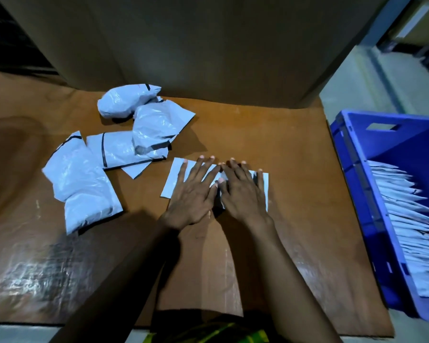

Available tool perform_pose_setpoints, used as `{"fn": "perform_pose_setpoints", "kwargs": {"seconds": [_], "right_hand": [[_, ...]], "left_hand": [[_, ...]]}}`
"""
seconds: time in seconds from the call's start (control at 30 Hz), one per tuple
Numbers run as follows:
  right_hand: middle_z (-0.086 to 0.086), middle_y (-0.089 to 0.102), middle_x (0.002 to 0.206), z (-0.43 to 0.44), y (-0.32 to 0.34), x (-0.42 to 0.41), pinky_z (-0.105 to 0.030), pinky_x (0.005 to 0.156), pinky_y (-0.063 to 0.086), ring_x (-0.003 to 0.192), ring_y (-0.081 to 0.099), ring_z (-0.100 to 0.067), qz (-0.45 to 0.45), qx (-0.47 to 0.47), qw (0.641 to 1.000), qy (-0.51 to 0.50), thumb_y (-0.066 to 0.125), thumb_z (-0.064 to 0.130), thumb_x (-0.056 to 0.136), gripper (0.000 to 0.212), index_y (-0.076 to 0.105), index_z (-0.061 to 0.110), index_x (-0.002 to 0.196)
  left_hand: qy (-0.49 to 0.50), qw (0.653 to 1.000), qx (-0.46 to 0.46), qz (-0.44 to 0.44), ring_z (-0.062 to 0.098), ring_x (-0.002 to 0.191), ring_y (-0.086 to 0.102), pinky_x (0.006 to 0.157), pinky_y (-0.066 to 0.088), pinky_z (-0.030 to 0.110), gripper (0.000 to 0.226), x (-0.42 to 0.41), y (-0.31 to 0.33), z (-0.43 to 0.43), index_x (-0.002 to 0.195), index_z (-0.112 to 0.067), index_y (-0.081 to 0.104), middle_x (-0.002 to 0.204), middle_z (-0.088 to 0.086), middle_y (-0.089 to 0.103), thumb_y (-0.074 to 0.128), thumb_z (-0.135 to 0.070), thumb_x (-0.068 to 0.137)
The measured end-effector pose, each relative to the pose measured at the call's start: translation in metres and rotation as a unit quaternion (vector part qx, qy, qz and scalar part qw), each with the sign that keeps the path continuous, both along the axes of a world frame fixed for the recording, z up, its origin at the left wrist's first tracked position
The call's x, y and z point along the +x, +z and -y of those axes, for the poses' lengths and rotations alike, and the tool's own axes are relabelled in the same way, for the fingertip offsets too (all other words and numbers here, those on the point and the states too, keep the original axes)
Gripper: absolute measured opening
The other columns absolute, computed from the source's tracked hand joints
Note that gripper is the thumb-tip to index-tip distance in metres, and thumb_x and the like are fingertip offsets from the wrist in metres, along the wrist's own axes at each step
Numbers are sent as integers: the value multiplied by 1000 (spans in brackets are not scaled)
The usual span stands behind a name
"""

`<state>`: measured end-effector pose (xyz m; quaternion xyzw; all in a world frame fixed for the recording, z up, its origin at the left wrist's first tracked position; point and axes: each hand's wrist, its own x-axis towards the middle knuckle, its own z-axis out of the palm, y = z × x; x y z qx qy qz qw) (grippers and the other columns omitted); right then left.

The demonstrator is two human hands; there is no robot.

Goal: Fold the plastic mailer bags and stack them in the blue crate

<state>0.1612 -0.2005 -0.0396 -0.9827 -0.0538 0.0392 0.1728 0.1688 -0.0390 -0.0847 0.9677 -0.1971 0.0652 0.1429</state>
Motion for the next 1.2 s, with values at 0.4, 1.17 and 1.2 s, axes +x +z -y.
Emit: {"fn": "perform_pose_setpoints", "kwargs": {"seconds": [0.4, 1.17, 1.2], "right_hand": [[9, 8, 175, -5, -23, -3, -51, 128, -1, 161, -5, -17, 25, -34, 999, 31, 3, 50, 105, 67, 20, 29, 166], [6, 3, 175, 25, -3, 6, -55, 126, -8, 161, -8, -19, -68, 11, 995, -75, 22, 44, 113, 55, 22, 30, 166], [5, 7, 175, 21, -1, 10, -57, 125, -8, 161, -5, -19, -59, 16, 996, -70, 24, 46, 112, 55, 26, 29, 165]], "left_hand": [[68, 997, 12, 19, 19, 160, 12, 129, 8, 49, 60, -10, -4, -8, 162, -17, 31, 170, 1, 26, 21, -46, 111], [58, 997, 54, -2, 26, 159, 19, 124, 14, 62, 63, 3, 8, 31, 161, -20, 36, 170, 4, 28, 12, -44, 108], [73, 997, 36, 5, 25, 158, 21, 125, 13, 60, 61, 0, 10, 27, 159, -19, 39, 168, 4, 31, 15, -43, 109]]}}
